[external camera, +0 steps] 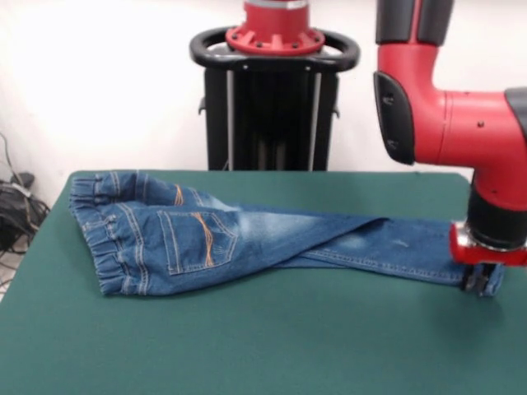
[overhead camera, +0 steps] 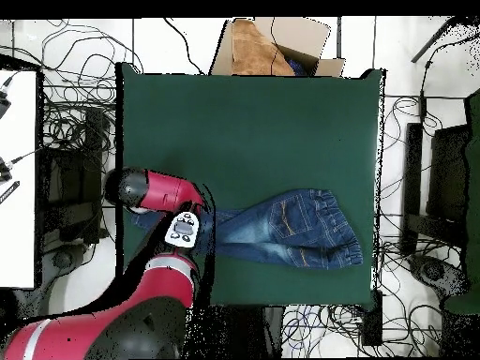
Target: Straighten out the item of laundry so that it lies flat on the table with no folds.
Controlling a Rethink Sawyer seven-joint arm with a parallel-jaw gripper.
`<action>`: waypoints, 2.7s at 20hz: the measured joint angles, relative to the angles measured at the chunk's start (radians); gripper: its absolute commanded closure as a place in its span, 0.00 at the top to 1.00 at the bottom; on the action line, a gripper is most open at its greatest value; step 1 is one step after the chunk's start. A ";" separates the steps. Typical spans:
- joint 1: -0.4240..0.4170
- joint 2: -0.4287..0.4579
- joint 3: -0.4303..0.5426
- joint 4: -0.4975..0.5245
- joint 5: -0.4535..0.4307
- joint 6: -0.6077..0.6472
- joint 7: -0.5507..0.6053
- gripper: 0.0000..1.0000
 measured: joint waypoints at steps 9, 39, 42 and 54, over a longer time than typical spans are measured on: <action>-0.074 -0.024 0.054 0.038 -0.001 -0.001 0.000 0.00; -0.262 -0.187 0.278 0.322 -0.112 0.052 0.000 0.00; -0.203 -0.180 0.244 0.304 -0.128 0.083 0.000 0.00; -0.122 -0.097 0.086 0.200 -0.155 0.117 0.000 0.00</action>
